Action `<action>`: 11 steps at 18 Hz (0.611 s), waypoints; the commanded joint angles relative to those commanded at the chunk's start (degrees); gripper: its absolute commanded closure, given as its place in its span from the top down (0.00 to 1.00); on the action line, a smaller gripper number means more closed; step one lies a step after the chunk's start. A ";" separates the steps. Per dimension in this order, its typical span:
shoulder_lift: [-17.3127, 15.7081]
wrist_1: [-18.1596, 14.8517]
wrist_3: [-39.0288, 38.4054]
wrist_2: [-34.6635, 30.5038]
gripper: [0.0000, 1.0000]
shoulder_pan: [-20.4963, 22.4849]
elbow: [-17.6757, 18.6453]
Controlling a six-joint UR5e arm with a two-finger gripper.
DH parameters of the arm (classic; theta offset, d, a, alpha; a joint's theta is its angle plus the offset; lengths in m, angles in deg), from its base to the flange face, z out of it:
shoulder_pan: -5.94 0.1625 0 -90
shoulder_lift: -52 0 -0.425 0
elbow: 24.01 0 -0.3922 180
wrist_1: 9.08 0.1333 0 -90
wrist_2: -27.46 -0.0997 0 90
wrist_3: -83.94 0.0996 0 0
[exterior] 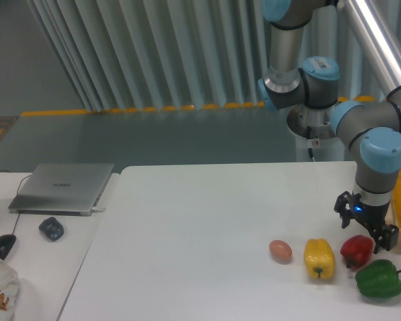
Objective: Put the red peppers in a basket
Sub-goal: 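Align the gripper fingers around the red pepper and close them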
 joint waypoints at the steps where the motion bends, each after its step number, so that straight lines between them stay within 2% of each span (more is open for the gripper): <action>1: 0.09 0.00 -0.18 0.00 1.00 -0.09 0.00; 6: 0.70 0.44 -0.62 0.09 1.00 -0.53 -0.62; 11: 1.58 2.46 -1.59 -0.09 1.00 -1.32 -0.62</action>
